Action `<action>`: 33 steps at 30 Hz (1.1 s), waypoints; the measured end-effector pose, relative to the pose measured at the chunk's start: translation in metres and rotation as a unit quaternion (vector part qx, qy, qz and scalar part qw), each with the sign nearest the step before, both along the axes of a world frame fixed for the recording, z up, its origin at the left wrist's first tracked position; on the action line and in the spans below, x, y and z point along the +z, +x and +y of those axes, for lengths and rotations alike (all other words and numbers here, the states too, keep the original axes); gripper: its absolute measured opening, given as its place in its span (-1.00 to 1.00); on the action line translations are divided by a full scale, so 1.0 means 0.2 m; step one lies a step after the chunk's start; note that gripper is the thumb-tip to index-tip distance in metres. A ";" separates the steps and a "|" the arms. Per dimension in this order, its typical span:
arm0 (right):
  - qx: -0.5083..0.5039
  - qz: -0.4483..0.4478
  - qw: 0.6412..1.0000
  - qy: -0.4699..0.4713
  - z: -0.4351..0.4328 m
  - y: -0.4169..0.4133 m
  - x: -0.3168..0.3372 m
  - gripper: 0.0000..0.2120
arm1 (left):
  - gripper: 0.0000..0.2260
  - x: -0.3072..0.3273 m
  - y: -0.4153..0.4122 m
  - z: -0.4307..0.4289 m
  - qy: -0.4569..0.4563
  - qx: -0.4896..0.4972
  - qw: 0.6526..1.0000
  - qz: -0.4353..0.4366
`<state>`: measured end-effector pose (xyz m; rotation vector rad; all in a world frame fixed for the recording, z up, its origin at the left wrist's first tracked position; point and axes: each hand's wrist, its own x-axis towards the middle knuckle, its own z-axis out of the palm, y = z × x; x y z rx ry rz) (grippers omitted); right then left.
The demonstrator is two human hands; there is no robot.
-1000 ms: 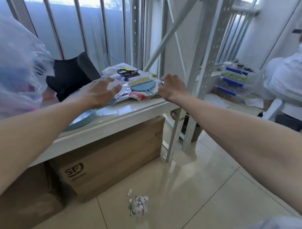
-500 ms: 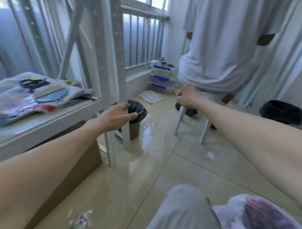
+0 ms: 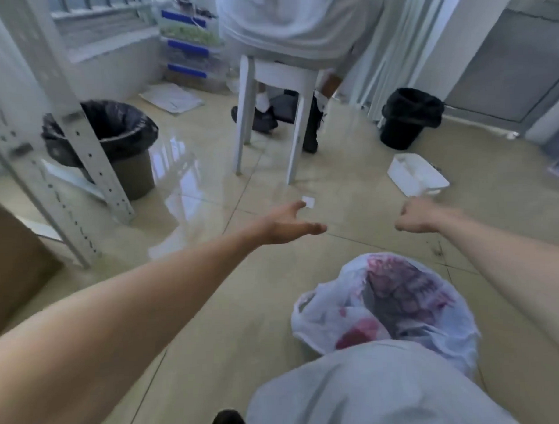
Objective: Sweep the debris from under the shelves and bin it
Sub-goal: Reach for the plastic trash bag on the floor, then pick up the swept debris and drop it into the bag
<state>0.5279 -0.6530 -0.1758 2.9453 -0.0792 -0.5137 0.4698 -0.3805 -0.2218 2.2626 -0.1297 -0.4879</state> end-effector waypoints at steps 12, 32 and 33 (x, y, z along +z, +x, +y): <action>-0.210 0.205 0.956 -0.005 -0.43 -0.40 -0.35 -0.73 | -0.67 -0.43 -0.22 -0.69 -0.023 0.039 0.997 0.056; 0.012 0.131 0.988 0.077 0.67 -0.03 -0.42 -0.86 | -0.71 -0.50 -0.15 0.43 -0.003 0.231 0.973 -0.014; 0.025 0.128 0.988 0.083 0.75 -0.02 -0.42 -0.85 | -0.69 -0.49 -0.17 0.51 0.001 0.241 0.970 -0.016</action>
